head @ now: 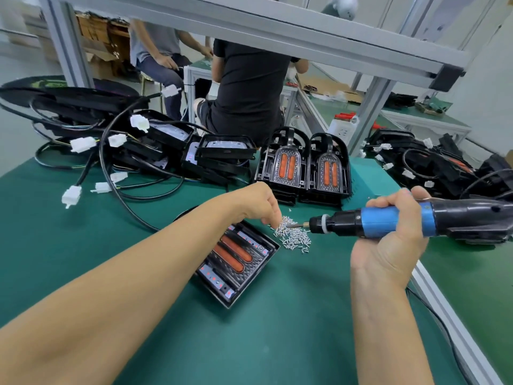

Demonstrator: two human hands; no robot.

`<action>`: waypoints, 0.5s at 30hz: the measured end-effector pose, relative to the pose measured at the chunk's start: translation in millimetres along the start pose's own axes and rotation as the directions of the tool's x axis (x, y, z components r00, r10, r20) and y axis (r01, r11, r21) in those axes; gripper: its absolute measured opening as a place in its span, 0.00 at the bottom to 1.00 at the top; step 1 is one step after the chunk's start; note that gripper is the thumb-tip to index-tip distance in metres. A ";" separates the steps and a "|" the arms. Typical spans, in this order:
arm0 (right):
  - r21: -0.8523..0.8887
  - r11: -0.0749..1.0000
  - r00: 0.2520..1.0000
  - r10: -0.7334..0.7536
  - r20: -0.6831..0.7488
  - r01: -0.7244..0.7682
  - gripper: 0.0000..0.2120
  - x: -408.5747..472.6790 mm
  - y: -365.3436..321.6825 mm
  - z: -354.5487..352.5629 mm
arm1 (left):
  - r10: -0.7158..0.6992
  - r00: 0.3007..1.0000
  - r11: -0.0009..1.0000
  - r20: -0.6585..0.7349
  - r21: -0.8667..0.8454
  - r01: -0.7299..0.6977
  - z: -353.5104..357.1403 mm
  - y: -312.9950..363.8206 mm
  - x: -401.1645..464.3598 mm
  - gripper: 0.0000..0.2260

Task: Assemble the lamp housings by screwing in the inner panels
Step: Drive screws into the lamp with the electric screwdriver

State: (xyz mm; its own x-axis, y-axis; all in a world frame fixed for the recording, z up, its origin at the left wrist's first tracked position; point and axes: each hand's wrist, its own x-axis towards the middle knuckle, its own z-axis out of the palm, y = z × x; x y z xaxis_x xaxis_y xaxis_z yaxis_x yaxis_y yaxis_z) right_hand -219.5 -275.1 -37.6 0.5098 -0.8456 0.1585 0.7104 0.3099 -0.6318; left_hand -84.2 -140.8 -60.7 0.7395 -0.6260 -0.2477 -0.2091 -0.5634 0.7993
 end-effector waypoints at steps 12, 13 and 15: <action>-0.020 0.997 0.959 0.083 0.272 -0.080 0.10 -49.4 -2.3 13.6 | 0.038 0.999 0.967 0.012 0.252 -0.039 -10.7 -10.3 -9.7 0.03; -0.034 0.996 0.956 0.086 0.279 -0.080 0.10 -52.1 -0.4 14.7 | 0.029 0.999 0.962 0.019 0.273 -0.034 -10.7 -9.4 -8.9 0.02; -0.052 0.996 0.947 0.086 0.308 -0.073 0.10 -58.1 1.5 18.0 | 0.002 0.999 0.949 0.038 0.314 -0.014 -11.5 -6.9 -8.0 0.04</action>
State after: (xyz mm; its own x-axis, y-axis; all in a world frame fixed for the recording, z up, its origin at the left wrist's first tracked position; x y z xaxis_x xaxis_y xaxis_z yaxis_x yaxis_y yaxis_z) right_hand -239.4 -217.7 -34.1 0.6935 -0.6405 0.3299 0.6451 0.3483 -0.6801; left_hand -81.4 -125.6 -57.9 0.7142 -0.6470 -0.2670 -0.4093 -0.6955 0.5905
